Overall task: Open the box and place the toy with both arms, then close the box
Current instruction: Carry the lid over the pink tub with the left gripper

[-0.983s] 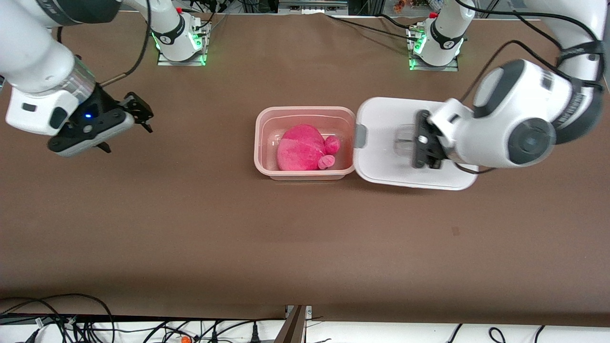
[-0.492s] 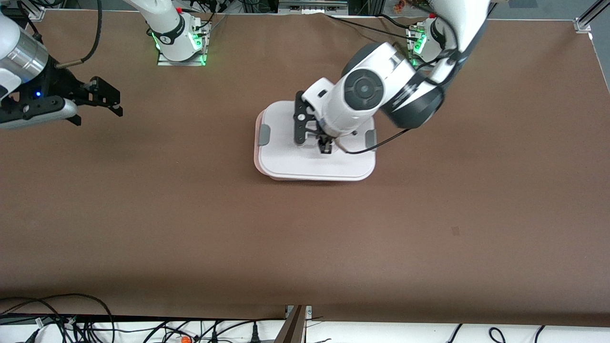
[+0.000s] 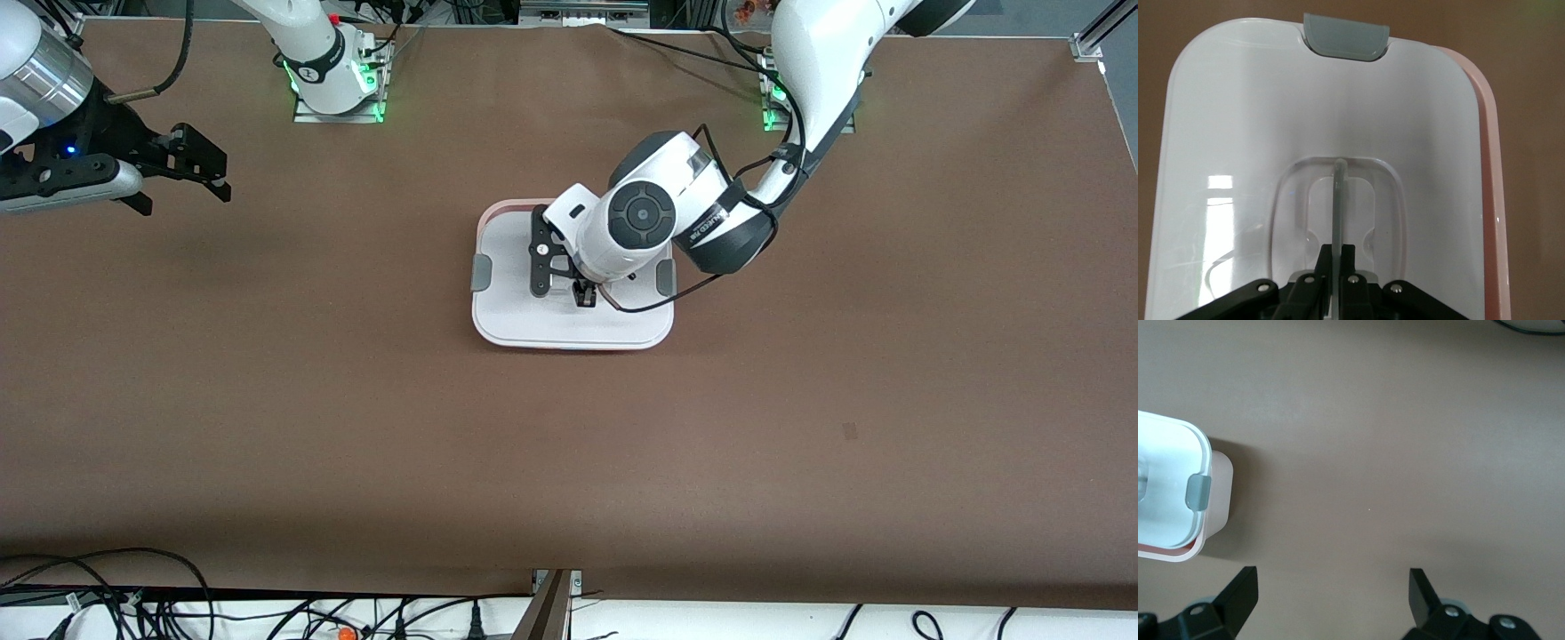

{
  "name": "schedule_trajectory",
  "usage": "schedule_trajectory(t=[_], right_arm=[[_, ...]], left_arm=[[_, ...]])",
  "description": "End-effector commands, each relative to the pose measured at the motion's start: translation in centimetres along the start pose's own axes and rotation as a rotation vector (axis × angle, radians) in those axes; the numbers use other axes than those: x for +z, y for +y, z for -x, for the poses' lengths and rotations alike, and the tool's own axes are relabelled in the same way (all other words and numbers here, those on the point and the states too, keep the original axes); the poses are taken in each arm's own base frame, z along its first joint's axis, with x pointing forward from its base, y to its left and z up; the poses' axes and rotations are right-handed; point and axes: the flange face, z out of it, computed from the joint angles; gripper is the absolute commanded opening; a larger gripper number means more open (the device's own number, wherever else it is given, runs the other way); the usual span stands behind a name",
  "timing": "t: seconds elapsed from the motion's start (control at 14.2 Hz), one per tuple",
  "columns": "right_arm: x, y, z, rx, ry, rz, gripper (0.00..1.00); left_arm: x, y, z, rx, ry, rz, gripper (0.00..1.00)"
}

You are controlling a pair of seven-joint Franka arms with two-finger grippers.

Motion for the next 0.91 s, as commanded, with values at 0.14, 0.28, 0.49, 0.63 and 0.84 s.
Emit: schedule_trajectory(t=[0.14, 0.28, 0.49, 0.63, 0.84], right_arm=[[-0.9, 0.3, -0.7, 0.012, 0.020, 0.034, 1.00], [-2.0, 0.5, -0.8, 0.011, 0.043, 0.040, 1.00], [-3.0, 0.9, -0.7, 0.014, 0.059, 0.041, 1.00], [-3.2, 1.0, -0.7, 0.012, 0.063, 0.039, 1.00], [-2.7, 1.4, -0.2, 0.027, 0.010, 0.035, 1.00]], left_arm=[[0.7, 1.1, 0.1, -0.014, -0.058, 0.015, 0.06], [-0.2, 1.5, 0.2, -0.007, -0.074, 0.009, 0.06], [-2.9, 2.0, 0.6, 0.010, -0.092, -0.013, 0.06], [-2.3, 2.3, 0.3, 0.015, -0.100, -0.006, 0.07], [-0.3, 2.1, 0.1, 0.026, -0.119, -0.007, 0.07]])
